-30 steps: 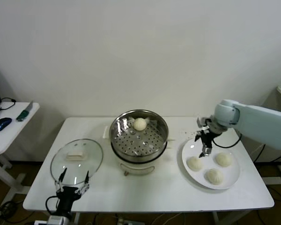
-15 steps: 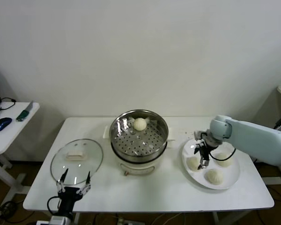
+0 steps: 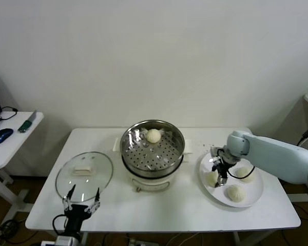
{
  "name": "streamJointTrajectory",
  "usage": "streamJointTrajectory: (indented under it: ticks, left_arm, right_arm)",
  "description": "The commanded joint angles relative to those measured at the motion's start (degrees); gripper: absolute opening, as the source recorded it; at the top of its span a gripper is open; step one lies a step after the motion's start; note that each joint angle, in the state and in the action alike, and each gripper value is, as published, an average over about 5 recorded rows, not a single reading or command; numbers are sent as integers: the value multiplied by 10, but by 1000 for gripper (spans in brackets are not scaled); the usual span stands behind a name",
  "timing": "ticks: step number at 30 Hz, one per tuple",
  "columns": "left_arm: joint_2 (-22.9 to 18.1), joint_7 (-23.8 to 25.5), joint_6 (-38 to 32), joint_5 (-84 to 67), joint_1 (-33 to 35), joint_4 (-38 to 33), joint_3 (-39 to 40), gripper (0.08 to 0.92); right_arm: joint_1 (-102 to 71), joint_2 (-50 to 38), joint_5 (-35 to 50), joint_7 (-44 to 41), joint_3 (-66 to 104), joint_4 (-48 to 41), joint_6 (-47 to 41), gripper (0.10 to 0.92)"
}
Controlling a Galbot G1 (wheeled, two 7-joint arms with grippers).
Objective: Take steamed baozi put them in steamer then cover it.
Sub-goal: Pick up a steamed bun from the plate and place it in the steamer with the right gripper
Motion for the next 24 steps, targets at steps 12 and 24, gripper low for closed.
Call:
streamJointTrajectory:
  ticks: [12,24]
  left_arm:
    - [7,-1,0,-2,-2,-1,7,823]
    - [13,-1,3,-3,-3,-10,22,823]
  right_arm:
    - [284,11,157,-5,-135,24,12,671]
    - [430,146,323,-4,-204,7,1,677]
